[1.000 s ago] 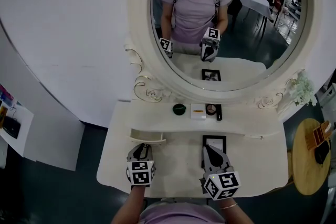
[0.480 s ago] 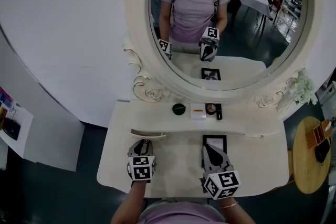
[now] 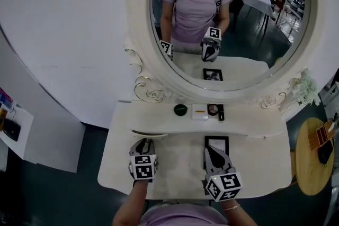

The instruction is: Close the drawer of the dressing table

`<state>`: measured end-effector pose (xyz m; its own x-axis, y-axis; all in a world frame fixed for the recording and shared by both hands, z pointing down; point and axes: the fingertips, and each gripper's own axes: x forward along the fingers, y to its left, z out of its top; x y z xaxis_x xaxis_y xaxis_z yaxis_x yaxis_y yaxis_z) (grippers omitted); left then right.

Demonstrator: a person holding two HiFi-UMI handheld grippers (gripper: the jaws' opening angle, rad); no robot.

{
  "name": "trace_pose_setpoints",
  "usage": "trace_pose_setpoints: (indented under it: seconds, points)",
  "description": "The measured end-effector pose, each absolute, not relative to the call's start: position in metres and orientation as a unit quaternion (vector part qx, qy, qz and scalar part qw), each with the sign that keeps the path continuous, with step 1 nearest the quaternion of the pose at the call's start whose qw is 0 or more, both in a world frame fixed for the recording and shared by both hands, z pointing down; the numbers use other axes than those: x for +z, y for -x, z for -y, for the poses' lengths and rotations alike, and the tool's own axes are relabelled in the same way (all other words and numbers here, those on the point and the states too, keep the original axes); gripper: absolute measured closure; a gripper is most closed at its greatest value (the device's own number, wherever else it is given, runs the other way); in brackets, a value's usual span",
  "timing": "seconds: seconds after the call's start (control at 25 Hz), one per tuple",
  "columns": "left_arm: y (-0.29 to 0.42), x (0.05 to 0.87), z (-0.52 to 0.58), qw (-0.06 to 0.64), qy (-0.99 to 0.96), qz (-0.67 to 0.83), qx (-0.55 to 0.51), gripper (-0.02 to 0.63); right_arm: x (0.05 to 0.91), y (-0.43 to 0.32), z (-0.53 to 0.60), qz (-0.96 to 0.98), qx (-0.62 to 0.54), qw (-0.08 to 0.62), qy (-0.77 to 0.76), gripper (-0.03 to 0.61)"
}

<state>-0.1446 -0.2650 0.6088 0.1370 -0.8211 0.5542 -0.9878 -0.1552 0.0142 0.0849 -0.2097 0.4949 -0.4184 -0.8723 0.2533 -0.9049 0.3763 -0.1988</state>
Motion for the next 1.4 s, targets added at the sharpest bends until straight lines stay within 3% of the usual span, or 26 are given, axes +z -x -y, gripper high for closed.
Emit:
trace_pose_setpoints:
  seconds: [1.4]
  points:
    - [0.144,0.607,0.286,0.187,-0.722,0.628,0.223,0.52,0.496,-0.094,0.201,0.829,0.157,0.053,-0.534,0.576]
